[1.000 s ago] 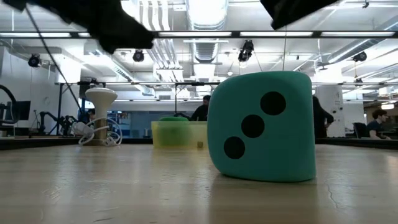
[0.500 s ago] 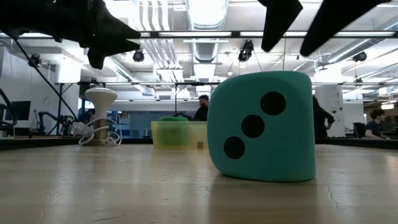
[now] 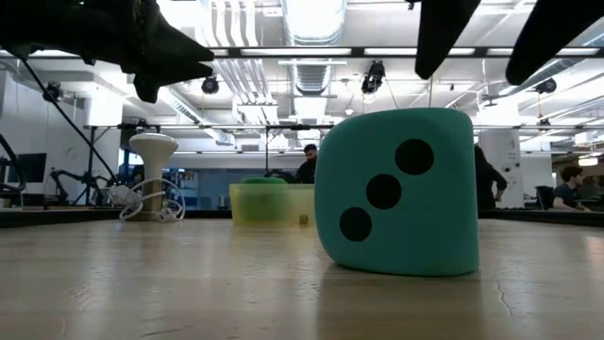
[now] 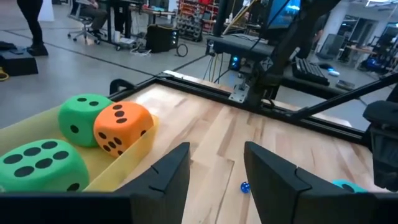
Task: Pick & Place Dice
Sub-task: Put the light blue large die into the yellow bin
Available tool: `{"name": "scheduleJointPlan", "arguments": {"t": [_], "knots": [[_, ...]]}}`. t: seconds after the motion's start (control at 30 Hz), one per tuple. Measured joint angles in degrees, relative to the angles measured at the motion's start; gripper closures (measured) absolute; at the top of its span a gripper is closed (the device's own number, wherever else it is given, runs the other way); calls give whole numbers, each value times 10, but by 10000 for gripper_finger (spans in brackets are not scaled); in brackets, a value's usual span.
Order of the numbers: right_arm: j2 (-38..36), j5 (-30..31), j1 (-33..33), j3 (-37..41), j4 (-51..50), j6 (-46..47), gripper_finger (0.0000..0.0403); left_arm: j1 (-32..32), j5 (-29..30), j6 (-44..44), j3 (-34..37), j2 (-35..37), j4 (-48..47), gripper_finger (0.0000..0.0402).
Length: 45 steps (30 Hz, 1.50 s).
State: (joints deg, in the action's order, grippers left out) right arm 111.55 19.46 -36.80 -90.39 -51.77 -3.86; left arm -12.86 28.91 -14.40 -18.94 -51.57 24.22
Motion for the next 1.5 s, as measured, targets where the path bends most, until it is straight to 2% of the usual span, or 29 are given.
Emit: {"name": "scheduleJointPlan", "arguments": {"t": [0.5, 0.67, 0.8, 1.03, 1.23, 1.43, 1.5], "knots": [[1, 16, -2, 19, 36, -40, 172, 0, 0, 0, 0, 0, 0, 246], [1, 19, -1, 60, 93, -84, 165, 0, 0, 0, 0, 0, -1, 246], [1, 63, 0, 93, 117, -119, 161, 0, 0, 0, 0, 0, -1, 246], [-4, 83, 6, 185, 251, -149, 168, 0, 0, 0, 0, 0, -1, 246], [-5, 93, 7, 243, 355, -146, 201, 0, 0, 7, 0, 0, -1, 246], [-5, 87, 12, 255, 377, -97, 282, 0, 0, 7, 0, 0, -1, 246], [-5, 82, 14, 255, 379, -85, 296, 0, 0, 9, 0, 0, -1, 246]]}}
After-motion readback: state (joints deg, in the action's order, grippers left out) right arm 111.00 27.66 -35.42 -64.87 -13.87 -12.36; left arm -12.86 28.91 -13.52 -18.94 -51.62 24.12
